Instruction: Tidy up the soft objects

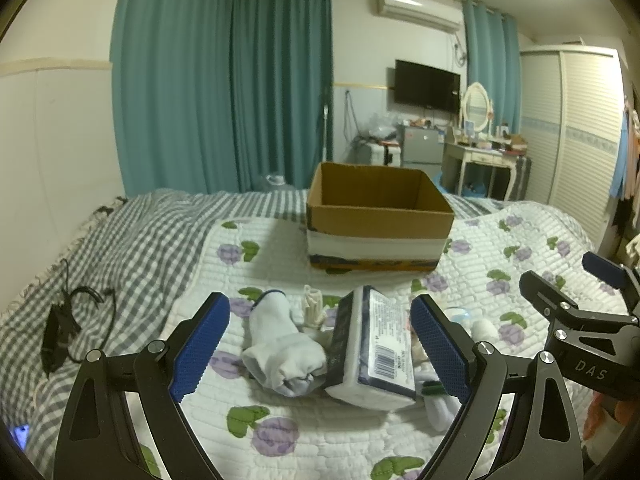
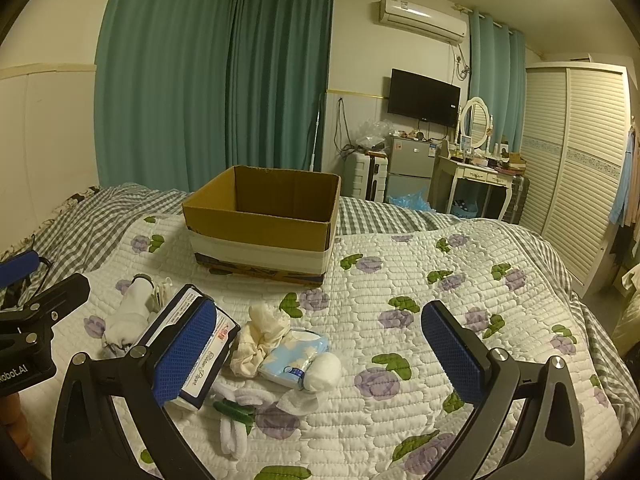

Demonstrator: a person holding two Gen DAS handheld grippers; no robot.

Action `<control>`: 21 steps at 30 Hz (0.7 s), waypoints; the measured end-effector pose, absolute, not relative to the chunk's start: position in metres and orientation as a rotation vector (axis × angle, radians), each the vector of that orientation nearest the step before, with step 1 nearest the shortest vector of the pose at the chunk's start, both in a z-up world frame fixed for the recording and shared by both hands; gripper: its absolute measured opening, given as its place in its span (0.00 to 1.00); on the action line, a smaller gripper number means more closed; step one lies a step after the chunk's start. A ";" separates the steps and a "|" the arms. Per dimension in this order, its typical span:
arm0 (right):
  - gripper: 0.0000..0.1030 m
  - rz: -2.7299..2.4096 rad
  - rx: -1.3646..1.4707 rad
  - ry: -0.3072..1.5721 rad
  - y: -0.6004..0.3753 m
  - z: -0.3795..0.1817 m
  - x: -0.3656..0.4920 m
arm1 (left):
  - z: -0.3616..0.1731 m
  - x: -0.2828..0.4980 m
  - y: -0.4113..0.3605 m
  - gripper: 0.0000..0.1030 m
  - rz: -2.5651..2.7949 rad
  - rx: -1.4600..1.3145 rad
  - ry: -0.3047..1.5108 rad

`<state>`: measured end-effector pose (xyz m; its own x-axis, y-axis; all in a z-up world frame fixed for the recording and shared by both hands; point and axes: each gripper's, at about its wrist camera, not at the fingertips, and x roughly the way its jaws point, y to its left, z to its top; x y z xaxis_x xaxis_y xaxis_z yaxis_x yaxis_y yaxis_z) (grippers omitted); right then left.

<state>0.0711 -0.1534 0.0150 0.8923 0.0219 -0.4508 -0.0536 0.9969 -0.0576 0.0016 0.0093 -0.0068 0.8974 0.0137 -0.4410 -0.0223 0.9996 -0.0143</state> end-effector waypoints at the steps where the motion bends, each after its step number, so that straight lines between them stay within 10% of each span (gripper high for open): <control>1: 1.00 0.040 -0.069 0.467 -0.153 0.015 0.071 | -0.007 0.002 0.009 0.91 0.019 -0.019 0.457; 21: 1.00 0.039 -0.070 0.468 -0.153 0.017 0.071 | -0.007 0.002 0.009 0.91 0.016 -0.018 0.457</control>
<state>0.0712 -0.1530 0.0167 0.8918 0.0215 -0.4520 -0.0539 0.9968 -0.0588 0.0022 0.0089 -0.0073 0.8975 0.0114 -0.4409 -0.0195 0.9997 -0.0138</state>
